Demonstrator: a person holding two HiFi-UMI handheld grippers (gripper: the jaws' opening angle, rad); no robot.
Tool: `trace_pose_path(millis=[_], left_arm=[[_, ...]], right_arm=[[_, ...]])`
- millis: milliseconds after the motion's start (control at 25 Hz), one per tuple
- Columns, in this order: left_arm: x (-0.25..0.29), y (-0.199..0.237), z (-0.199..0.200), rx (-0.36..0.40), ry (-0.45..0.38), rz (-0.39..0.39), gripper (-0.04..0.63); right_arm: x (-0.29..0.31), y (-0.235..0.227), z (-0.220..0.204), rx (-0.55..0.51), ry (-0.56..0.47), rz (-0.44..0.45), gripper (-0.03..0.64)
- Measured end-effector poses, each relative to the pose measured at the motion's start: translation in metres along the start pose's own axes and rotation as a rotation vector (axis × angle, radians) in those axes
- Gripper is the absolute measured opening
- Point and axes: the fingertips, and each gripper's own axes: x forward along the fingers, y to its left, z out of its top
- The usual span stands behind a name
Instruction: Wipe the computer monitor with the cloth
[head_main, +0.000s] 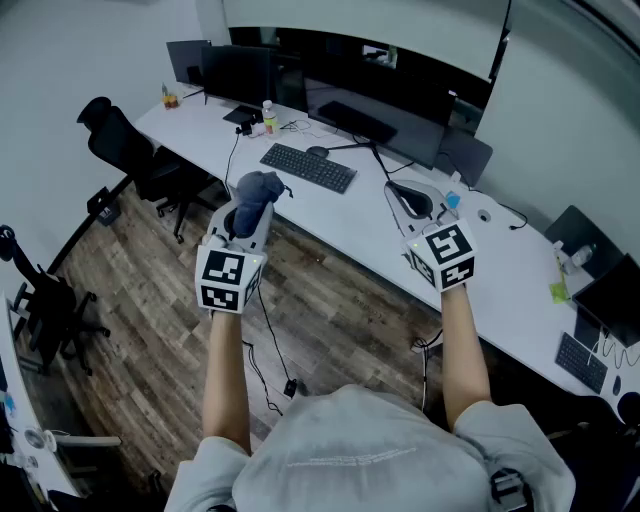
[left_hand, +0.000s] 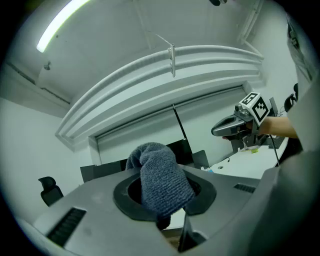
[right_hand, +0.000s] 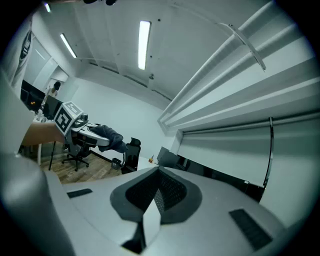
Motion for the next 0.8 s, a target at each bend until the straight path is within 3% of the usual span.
trace_pose_path(millis=[240, 520, 800], left_arm=[[-0.015, 0.000, -0.006, -0.026, 0.005, -0.013, 0.072], [-0.025, 0.018, -0.010, -0.015, -0.001, -0.018, 0.072], [-0.037, 0.030, -0.028, -0.025, 0.014, -0.049, 0.074]], right_arm=[[-0.008, 0.015, -0.006, 0.026, 0.031, -0.009, 0.000], [0.003, 0.029, 0.010, 0.024, -0.006, -0.025, 0.000], [0.013, 0.054, 0.005, 0.030, 0.055, -0.034, 0.002]])
